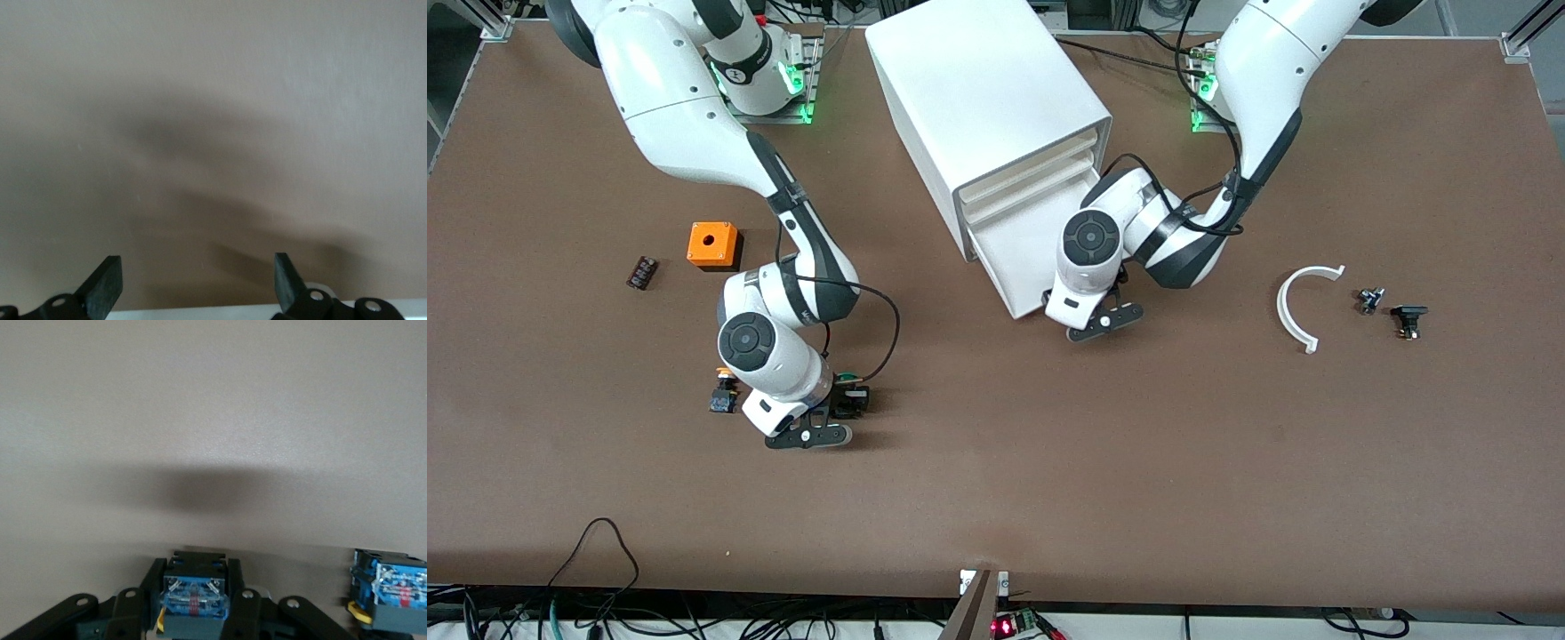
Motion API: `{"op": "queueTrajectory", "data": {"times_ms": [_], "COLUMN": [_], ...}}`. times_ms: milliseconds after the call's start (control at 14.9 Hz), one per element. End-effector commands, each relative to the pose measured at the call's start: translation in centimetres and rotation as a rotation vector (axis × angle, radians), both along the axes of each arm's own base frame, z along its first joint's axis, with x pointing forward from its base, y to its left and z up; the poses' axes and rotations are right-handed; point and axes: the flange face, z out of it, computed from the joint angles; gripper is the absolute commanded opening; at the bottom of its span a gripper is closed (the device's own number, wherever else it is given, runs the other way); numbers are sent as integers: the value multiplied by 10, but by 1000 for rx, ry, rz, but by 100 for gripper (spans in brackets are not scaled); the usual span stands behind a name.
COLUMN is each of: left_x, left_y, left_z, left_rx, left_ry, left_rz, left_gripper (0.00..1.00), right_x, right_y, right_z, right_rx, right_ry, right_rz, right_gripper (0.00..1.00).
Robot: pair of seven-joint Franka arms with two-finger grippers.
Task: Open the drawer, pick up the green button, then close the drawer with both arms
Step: 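Set the green button beside the red button while the left gripper closes drawer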
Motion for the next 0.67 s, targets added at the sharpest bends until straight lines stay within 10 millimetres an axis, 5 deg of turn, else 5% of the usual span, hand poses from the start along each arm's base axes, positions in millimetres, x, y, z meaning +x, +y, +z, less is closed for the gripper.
{"op": "queueTrajectory", "data": {"times_ms": [0, 67, 135, 202, 269, 404, 606], "left_x": [-14, -20, -24, -31, -39, -50, -57], "left_y": [0, -2, -3, -3, -8, -11, -11], "left_z": [11, 15, 17, 16, 14, 6, -5], "left_rx": [-52, -70, -83, -90, -92, -91, -119], "left_ry": [35, 49, 61, 76, 86, 89, 71], "left_rz": [2, -2, -6, -11, -21, -6, 10], "left_gripper": [100, 100, 100, 100, 100, 100, 100], "right_x": [-1, -1, 0, 0, 2, 4, 28], "right_y": [-3, -3, -3, -4, -5, -2, -21], "right_z": [-3, -3, -3, -2, 0, 12, 55], "right_rx": [3, 6, 5, 8, 9, 16, -6], "right_ry": [-8, -7, -7, -7, -12, -28, -108], "right_rz": [13, 9, 4, -1, -1, -4, 6], "right_gripper": [0, 11, 42, 89, 100, 100, 100]}}
